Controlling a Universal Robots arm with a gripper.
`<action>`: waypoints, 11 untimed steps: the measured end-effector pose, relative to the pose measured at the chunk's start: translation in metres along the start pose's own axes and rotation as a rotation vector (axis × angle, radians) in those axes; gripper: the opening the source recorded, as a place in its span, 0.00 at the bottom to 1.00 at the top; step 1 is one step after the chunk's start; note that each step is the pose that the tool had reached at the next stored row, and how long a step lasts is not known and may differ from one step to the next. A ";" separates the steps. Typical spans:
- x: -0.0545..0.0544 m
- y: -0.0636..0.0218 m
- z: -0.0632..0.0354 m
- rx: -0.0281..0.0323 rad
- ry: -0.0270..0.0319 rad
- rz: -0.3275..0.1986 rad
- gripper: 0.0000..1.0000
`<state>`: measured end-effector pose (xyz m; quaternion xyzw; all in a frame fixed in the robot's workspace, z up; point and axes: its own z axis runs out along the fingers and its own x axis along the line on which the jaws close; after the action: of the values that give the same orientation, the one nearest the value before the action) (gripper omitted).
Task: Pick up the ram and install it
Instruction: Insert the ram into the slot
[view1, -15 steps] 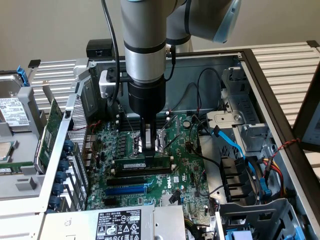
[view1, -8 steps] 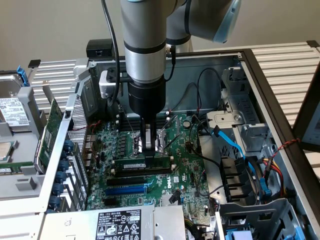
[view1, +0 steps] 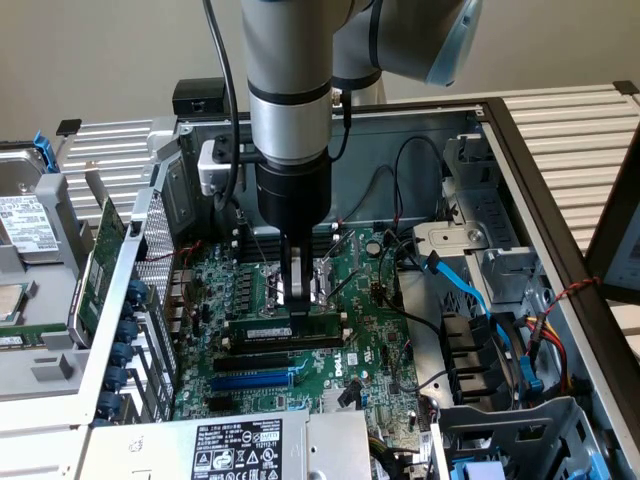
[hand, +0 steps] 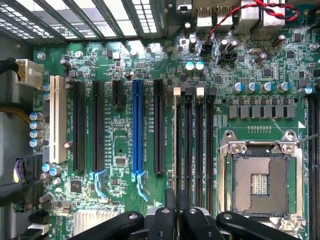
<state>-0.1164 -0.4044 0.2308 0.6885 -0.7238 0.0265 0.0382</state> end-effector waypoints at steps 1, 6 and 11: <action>0.000 0.0000 -0.0002 0.0001 0.0000 0.000 0.13; 0.000 0.0001 -0.0031 0.0001 0.0006 0.000 0.13; 0.001 0.0002 -0.0090 0.0027 0.0002 0.000 0.13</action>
<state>-0.1164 -0.4041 0.2397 0.6884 -0.7238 0.0276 0.0374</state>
